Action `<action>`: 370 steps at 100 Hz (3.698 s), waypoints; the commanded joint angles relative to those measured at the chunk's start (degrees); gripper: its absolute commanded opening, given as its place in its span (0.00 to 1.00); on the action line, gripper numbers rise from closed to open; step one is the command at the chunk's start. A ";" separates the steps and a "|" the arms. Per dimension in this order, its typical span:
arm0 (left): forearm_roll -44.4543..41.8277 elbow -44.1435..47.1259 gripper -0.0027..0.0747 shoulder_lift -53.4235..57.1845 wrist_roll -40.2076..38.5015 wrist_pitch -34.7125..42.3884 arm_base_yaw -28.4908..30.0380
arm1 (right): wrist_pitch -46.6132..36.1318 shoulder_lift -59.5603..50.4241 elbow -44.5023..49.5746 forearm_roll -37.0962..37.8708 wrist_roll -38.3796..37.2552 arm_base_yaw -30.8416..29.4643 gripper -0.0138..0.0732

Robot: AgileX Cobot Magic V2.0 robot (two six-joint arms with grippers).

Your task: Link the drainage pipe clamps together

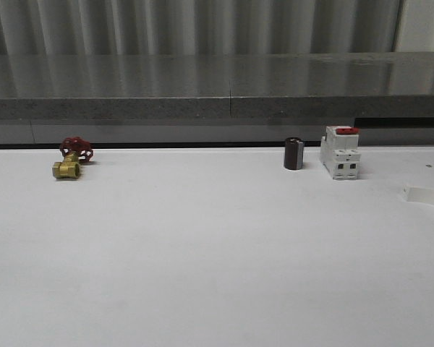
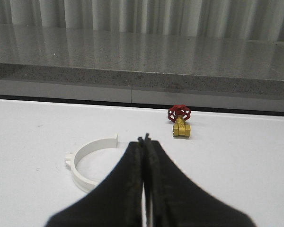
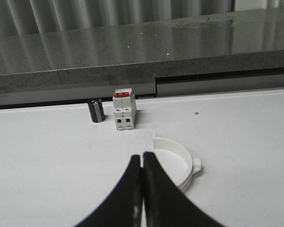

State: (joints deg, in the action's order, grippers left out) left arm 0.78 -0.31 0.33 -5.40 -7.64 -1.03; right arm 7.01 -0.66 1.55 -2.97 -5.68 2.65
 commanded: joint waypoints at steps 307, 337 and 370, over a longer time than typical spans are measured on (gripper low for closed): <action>4.29 -79.09 0.86 -111.69 21.72 -32.08 16.44 | -4.28 -1.12 -0.87 -0.11 0.24 -0.35 0.02; 4.29 -79.77 0.86 -114.51 22.76 -30.88 16.44 | -4.28 -1.12 -0.87 -0.11 0.24 -0.35 0.02; 4.41 -79.77 0.86 -114.63 22.76 -30.55 16.44 | -4.28 -1.12 -0.87 -0.11 0.24 -0.35 0.02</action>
State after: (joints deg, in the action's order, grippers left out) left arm 4.45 -78.51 -117.19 17.35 -39.64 15.29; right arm 7.01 -0.66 1.55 -2.97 -5.68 2.65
